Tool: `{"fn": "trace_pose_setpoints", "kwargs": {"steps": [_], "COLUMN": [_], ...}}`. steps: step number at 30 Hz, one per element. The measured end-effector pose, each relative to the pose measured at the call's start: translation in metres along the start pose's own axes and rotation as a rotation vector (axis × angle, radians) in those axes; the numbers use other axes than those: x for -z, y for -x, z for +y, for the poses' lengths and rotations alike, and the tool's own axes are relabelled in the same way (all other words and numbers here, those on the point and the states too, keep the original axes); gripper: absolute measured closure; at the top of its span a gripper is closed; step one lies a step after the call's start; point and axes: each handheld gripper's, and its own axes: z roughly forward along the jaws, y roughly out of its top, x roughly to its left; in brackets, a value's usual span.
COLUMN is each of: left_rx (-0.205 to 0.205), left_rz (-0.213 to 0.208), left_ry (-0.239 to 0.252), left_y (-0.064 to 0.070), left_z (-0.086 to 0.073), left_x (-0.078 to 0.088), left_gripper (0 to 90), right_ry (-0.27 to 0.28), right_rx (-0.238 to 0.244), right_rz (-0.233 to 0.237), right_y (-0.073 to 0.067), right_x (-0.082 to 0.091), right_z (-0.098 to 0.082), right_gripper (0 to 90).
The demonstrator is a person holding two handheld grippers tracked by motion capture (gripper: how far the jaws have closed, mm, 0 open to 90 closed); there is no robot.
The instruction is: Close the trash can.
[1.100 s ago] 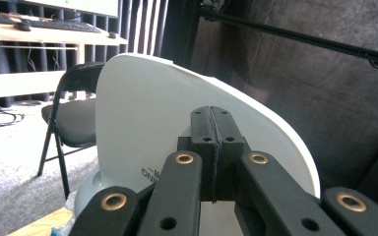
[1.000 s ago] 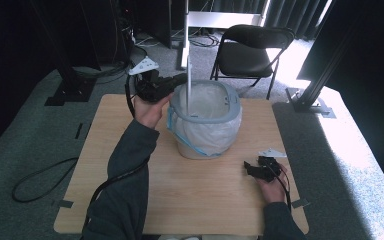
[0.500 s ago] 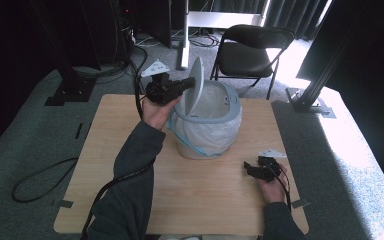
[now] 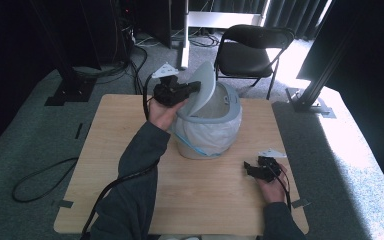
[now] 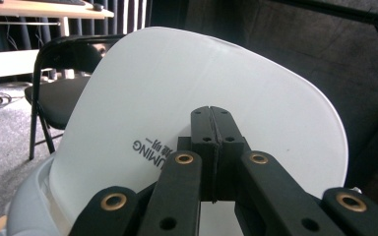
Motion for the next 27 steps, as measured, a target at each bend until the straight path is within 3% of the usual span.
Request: {"fn": "trace_pose_setpoints", "kwargs": {"steps": [8, 11, 27], "left_rx": [-0.009, -0.031, -0.026], "left_rz": [0.004, 0.014, 0.012], "left_ry": [-0.035, -0.069, -0.121], "left_y": [0.003, 0.005, 0.009], "left_z": [-0.003, -0.005, -0.009], "left_x": [-0.01, -0.014, -0.028], "left_gripper": [90.0, 90.0, 89.9], "right_ry": [0.0, 0.0, 0.0], "right_rx": [0.0, 0.0, 0.002], "right_rz": [0.0, 0.0, 0.0], "right_y": [0.0, 0.0, 0.0], "right_x": [0.0, 0.0, 0.0], "right_z": [0.0, 0.0, 0.0], "right_gripper": [29.0, 29.0, 29.0]}}
